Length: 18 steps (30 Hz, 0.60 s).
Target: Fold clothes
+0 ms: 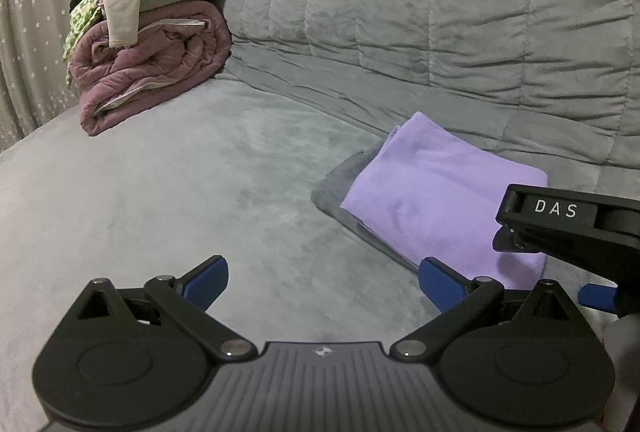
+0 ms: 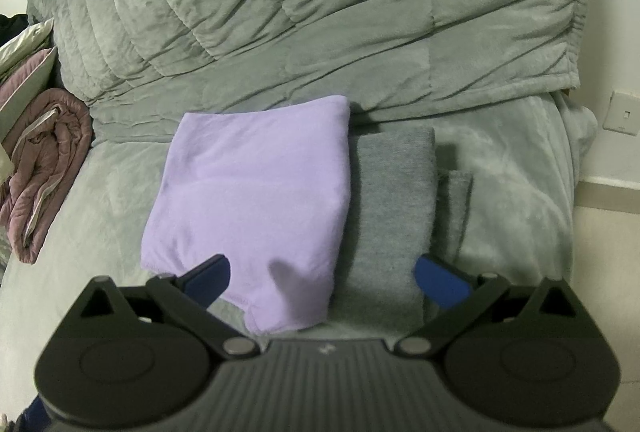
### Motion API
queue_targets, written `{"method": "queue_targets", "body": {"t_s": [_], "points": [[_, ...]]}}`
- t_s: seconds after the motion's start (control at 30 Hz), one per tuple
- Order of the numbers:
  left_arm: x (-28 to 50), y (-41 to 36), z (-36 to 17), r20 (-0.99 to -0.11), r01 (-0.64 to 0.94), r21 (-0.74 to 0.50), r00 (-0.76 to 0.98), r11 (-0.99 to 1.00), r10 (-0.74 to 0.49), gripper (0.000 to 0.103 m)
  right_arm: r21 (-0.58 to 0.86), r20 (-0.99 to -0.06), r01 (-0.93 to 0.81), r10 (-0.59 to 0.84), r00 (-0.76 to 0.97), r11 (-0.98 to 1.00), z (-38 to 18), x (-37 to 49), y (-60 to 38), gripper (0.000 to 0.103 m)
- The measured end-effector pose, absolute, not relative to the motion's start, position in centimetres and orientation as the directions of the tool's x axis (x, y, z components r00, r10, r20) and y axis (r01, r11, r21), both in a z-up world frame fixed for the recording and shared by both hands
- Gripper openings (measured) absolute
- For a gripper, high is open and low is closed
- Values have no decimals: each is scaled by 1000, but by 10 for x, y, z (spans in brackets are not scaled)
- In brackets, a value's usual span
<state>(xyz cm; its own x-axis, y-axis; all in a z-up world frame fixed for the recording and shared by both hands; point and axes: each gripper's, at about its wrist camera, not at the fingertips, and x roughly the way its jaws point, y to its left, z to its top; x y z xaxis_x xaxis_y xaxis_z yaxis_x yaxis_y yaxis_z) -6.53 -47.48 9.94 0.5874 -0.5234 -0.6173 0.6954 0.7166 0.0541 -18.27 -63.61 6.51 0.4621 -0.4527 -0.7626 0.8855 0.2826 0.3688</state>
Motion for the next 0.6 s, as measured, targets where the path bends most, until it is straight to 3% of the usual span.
{"method": "queue_targets", "body": {"t_s": [0.6], "points": [[-67, -476, 97, -623, 696, 48, 582, 717, -523, 103, 369, -763, 885, -452, 463, 283, 65, -184, -636, 103]]}}
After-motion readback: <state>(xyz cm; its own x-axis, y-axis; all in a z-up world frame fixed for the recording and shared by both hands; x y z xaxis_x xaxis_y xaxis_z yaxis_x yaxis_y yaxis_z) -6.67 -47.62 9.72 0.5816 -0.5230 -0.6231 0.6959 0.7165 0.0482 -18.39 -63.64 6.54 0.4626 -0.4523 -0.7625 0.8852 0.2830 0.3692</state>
